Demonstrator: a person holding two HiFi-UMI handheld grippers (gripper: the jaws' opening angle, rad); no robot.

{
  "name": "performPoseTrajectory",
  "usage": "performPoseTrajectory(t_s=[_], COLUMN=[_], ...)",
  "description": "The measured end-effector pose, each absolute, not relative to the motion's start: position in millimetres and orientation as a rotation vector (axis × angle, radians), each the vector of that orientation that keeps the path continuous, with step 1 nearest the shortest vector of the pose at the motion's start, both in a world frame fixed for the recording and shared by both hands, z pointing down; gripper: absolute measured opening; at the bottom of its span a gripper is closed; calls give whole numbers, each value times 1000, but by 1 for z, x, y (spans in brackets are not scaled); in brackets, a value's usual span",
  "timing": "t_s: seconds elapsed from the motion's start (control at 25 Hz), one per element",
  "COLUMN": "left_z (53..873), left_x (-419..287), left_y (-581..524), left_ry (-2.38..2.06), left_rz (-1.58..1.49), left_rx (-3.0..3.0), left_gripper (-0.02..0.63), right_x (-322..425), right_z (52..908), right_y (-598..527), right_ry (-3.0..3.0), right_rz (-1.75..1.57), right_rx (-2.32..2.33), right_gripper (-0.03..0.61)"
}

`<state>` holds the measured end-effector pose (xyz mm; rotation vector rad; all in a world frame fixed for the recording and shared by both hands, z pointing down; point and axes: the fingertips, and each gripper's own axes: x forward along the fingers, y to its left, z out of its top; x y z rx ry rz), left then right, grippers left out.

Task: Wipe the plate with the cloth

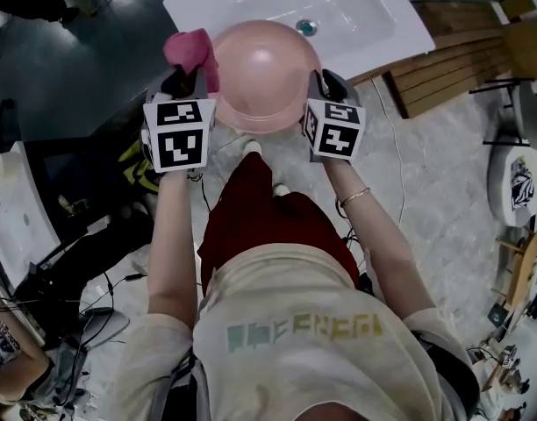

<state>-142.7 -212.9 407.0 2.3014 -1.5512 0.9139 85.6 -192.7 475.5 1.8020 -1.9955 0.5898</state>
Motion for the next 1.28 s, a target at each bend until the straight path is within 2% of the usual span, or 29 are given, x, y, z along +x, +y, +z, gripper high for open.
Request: performPoseTrajectory(t_s=[0.88, 1.28], left_z=[355, 329], left_x=[-120, -104], left_y=[-192, -162], left_ry=[-1667, -1691], left_rz=[542, 436], left_rx=[2401, 2434], left_gripper=[67, 67], right_x=[91, 99], right_z=[360, 329], right_y=[-166, -135], right_ry=[-2334, -2421], right_rz=[392, 356], right_rx=[1934, 1915], right_gripper=[66, 40])
